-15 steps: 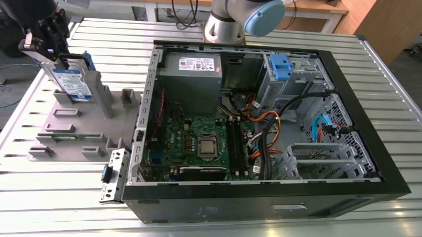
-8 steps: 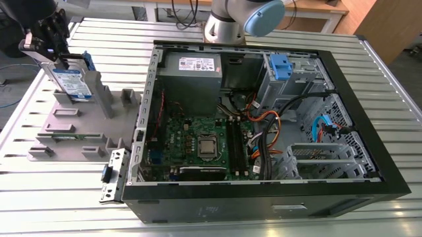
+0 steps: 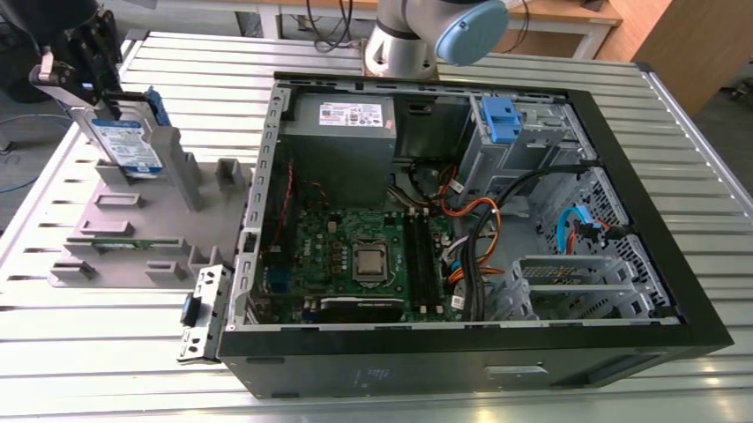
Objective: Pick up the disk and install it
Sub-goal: 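Pick up the disk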
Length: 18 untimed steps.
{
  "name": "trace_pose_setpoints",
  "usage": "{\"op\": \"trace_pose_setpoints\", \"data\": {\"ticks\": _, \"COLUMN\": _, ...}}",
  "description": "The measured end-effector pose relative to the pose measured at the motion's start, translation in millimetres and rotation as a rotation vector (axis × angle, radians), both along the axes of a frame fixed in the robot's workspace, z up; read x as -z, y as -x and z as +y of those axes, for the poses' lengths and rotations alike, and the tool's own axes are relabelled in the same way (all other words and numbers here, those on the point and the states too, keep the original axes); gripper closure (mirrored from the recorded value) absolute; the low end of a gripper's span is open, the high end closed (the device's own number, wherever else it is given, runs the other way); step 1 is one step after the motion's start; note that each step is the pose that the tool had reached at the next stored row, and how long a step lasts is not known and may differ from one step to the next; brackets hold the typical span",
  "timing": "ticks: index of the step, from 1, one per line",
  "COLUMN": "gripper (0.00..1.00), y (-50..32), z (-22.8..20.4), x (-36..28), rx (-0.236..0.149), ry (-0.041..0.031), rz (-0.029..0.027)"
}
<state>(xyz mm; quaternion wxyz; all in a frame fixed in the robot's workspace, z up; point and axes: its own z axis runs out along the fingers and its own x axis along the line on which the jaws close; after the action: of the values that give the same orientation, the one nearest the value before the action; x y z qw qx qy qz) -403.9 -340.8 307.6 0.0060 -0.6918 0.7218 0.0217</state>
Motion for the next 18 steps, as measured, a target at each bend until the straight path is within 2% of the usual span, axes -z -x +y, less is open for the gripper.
{"op": "trace_pose_setpoints", "data": {"ticks": 5, "gripper": 0.65, "y": 0.0, "z": 0.0, "x": -12.5, "rx": 0.0, "ry": 0.0, "rz": 0.0}}
{"op": "trace_pose_setpoints", "data": {"ticks": 12, "gripper": 0.65, "y": 0.0, "z": 0.0, "x": -34.5, "rx": 0.0, "ry": 0.0003, "rz": 0.0001}}
{"op": "trace_pose_setpoints", "data": {"ticks": 18, "gripper": 0.65, "y": 0.0, "z": 0.1, "x": -35.8, "rx": 0.001, "ry": 0.0002, "rz": -0.0001}}
